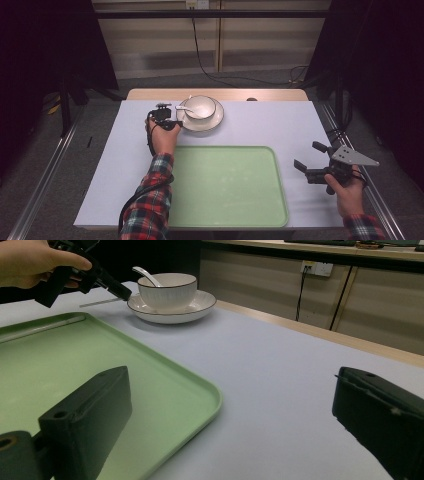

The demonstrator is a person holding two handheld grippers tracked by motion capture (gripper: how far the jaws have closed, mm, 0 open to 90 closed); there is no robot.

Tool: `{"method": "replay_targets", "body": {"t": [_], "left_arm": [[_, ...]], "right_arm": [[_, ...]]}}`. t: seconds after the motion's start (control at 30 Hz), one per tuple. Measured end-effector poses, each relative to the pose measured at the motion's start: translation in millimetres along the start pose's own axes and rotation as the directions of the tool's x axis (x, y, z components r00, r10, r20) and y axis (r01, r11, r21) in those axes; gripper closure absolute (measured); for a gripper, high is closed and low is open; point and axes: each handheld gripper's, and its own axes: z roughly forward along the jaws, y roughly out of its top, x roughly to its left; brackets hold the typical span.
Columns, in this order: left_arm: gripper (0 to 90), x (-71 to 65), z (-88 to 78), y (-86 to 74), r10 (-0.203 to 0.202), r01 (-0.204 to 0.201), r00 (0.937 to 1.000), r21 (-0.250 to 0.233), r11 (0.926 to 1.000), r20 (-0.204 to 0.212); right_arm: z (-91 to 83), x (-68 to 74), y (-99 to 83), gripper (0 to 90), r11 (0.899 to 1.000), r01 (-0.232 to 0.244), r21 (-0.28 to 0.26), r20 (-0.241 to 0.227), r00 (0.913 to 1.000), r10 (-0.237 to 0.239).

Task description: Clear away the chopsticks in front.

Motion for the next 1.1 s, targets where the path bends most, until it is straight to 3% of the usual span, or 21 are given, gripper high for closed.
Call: {"method": "replay_targets", "body": {"t": [0.13, 0.17, 0.5, 0.63, 0.8, 1.1], "left_arm": [[84.9, 0.6, 0.8, -2.7, 0.018, -0.018, 0.9998, 0.026, 0.9995, -0.005], [85.4, 1.5, 0.8, -4.6, -0.004, 0.004, 1.0000, 0.021, 0.9998, 0.001], [86.2, 1.1, -4.2, -3.9, -0.030, 0.030, 0.9995, 0.059, 0.9978, -0.013], [86.2, 3.9, -9.7, -8.8, -0.076, 0.076, 0.9971, 0.053, 0.9957, -0.004], [86.2, 6.3, -18.0, -13.6, -0.099, 0.098, 0.9951, 0.057, 0.9935, 0.006], [86.3, 13.3, -48.8, -26.9, -0.152, 0.152, 0.9883, -0.007, 0.9883, -0.003]], "right_arm": [[0.1, 0.7, 0.1, 1.7, 1.000, -0.004, 0.003, -0.005, 1.0000, 0.004], [0.5, 0.7, 0.1, 1.7, 1.000, -0.003, 0.001, -0.008, 1.0000, 0.003], [0.2, 0.7, 0.2, 1.7, 1.000, -0.002, 0.002, -0.005, 1.0000, 0.003], [-0.3, 0.6, 0.2, 1.7, 1.000, -0.005, 0.002, -0.001, 1.0000, 0.005], [-0.2, 0.4, 0.1, 1.7, 1.000, -0.003, 0.001, 0.001, 1.0000, 0.003], [-0.4, 0.7, 0.3, 1.7, 1.000, -0.006, -0.004, -0.002, 1.0000, 0.006]]}}
